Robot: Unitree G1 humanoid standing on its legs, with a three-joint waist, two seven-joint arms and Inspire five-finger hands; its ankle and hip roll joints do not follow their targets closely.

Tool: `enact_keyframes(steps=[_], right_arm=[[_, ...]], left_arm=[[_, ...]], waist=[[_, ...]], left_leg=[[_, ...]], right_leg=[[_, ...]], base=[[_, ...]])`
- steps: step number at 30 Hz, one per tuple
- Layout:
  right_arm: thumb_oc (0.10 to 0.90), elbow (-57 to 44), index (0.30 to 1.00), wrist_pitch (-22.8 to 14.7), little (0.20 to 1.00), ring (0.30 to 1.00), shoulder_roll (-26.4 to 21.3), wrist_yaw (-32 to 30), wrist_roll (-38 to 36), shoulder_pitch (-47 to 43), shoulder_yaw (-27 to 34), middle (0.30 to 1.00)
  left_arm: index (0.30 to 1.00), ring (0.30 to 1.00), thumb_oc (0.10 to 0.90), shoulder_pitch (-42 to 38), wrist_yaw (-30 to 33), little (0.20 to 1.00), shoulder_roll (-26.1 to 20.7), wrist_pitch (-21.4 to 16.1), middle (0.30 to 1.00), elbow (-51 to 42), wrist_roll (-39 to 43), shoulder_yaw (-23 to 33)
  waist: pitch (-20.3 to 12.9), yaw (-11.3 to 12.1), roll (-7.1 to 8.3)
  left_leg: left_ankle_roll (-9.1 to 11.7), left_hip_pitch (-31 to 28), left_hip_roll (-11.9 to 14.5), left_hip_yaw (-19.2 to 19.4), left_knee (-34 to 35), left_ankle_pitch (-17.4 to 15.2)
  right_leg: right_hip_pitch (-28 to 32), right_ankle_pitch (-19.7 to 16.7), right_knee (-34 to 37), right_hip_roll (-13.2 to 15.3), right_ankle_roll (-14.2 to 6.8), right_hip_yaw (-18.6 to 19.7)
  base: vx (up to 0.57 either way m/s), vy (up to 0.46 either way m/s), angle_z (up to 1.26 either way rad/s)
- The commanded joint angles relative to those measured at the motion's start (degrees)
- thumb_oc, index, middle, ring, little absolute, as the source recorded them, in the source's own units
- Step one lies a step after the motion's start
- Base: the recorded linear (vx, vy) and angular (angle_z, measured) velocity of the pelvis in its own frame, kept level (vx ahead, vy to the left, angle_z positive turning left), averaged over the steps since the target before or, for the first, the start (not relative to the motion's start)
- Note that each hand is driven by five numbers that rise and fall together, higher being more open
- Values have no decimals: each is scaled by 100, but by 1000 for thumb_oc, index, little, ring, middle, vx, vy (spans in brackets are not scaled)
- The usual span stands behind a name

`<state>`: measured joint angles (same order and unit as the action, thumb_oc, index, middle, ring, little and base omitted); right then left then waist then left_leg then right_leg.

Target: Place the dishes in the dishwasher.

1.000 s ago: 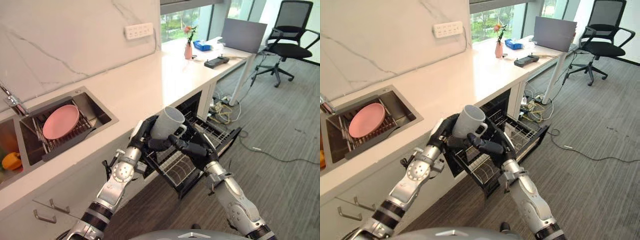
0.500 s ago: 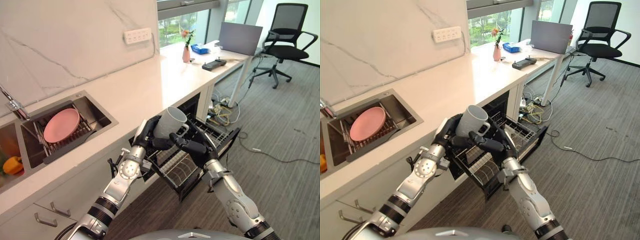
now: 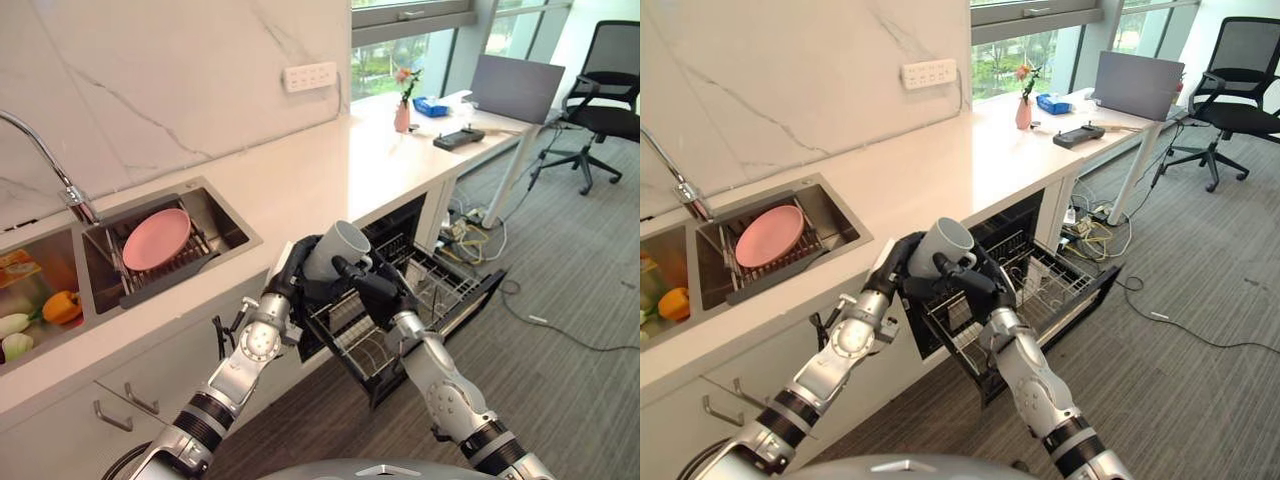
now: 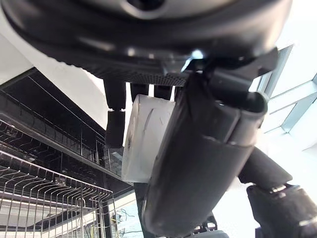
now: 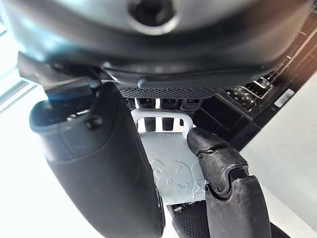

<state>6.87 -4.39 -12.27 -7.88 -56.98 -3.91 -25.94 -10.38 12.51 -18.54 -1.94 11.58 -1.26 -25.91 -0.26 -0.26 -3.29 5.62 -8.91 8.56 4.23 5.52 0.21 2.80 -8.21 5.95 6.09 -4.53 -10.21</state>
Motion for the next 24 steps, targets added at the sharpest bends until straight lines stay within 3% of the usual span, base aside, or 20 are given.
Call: enact_keyframes(steps=[1,7,9,17,18,19,20,24], right_arm=[[800,-380,900,-267,900,900,592,419,-325,-917,-196,900],[800,-135,900,-33,900,900,391,601,-129,-1097,-410,900],[800,38,900,77,900,900,188,915,96,-1302,-433,900],[800,81,900,-151,900,900,-46,1345,350,-1524,-255,900],[533,89,500,-243,500,500,27,1274,417,-1529,-186,500],[496,89,444,-243,444,444,29,1273,418,-1529,-186,444],[400,96,300,-334,300,300,146,1182,446,-1499,-151,300],[400,14,300,-447,300,300,395,1057,368,-1430,-174,300]], left_arm=[[300,300,400,-1250,55,300,160,-492,300,244,-391,-525],[300,300,400,-1336,24,300,202,-547,300,299,-398,-611],[300,300,400,-1351,-96,300,195,-638,300,295,-304,-618],[300,300,400,-1335,-322,300,107,-804,300,185,-200,-618],[300,300,400,-1335,-297,300,107,-794,300,231,-190,-628],[300,300,400,-1336,-296,300,107,-796,300,233,-191,-629],[300,300,400,-1323,-232,300,109,-789,300,258,-185,-629],[300,300,400,-1281,-113,300,107,-773,300,279,-192,-649]], waist=[[-113,55,200],[-95,84,213],[-85,117,234],[-62,135,256],[-66,117,240],[-66,118,241],[-66,93,211],[-68,69,173]], left_leg=[[-78,-145,-274,28,-52,-402],[-92,-131,-302,-1,-52,-413],[-101,-118,-312,-16,-52,-403],[-119,-125,-332,-33,-52,-423],[-126,-131,-339,-27,-52,-434],[-126,-132,-339,-27,-52,-435],[-136,-143,-346,-18,-52,-444],[-143,-166,-352,-2,-52,-458]], right_leg=[[-5,411,-95,351,-347,-223],[-10,384,-95,390,-355,-244],[-12,383,-95,402,-358,-261],[23,396,-95,431,-387,-280],[24,399,-95,437,-392,-274],[24,399,-95,437,-392,-274],[23,403,-95,439,-391,-263],[32,405,-95,444,-391,-249]], base=[[-34,31,6],[-8,6,1],[0,0,0],[2,5,3],[0,0,0],[0,0,0],[0,0,0],[0,0,0]])
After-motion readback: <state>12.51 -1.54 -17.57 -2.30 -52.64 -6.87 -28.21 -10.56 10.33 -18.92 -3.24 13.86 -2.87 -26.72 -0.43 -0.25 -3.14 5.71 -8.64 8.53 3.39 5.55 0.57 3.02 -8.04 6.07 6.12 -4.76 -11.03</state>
